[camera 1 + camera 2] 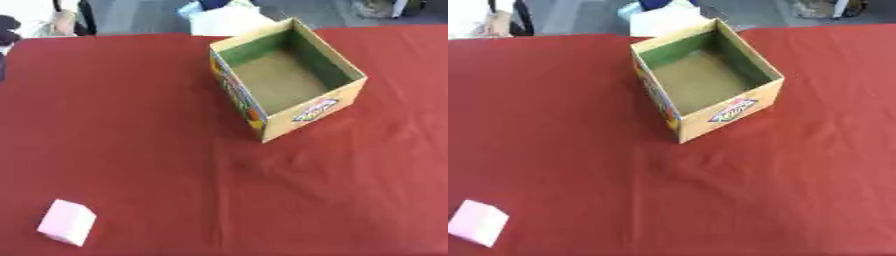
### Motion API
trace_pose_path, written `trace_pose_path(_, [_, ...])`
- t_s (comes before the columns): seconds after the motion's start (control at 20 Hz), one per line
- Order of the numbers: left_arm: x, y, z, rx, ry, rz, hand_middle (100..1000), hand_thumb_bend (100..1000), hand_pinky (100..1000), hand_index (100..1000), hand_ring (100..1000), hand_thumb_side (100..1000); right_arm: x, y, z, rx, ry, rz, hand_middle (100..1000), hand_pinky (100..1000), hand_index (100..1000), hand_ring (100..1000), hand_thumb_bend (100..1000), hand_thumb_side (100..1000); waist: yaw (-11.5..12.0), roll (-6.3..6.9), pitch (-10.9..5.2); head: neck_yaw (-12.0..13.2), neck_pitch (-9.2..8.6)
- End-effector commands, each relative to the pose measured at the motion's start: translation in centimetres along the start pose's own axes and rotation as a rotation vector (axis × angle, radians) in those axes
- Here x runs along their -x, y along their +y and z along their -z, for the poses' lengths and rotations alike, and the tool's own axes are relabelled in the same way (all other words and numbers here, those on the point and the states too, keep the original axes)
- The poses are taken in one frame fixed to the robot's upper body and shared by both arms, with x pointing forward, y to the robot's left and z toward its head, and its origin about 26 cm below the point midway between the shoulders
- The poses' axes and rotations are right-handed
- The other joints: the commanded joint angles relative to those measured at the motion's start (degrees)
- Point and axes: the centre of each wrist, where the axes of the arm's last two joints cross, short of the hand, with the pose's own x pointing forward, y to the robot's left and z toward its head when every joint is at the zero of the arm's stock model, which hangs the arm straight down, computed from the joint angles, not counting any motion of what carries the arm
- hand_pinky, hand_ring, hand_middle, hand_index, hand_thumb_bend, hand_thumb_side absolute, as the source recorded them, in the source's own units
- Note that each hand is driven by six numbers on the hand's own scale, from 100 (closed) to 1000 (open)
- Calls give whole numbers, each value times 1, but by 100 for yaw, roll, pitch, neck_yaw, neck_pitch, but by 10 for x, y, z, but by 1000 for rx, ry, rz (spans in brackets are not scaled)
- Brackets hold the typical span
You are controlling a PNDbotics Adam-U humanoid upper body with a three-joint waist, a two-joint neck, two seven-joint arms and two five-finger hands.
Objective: Pick up objects on the table and place them in the box.
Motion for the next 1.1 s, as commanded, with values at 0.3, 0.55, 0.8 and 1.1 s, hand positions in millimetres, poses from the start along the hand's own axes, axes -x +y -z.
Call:
trace_pose_path(0.3, [-1, 11, -4, 240, 8, 161, 748, 248, 734, 852, 733, 900, -3, -9, 2, -17, -20, -43, 730, 846, 791, 766, 100, 1000, 71, 54, -124, -59, 132])
trace_pose_path(0.55, [-1, 11, -3, 386, -13, 204, 769, 312, 762, 865, 758, 882, -3, -10, 2, -18, -19, -45, 730, 846, 791, 766, 100, 1000, 78, 53, -133, -70, 128])
trace_pose_path(0.8, [-2, 11, -2, 546, -63, 237, 781, 380, 780, 875, 774, 889, -3, -9, 2, -20, -20, -44, 730, 846, 791, 766, 100, 1000, 89, 46, -135, -71, 123])
trace_pose_path(1.1, [-2, 10, -2, 708, -89, 245, 790, 493, 808, 876, 795, 848, -3, -9, 1, -22, -19, -44, 730, 846, 791, 767, 100, 1000, 100, 43, -144, -78, 111])
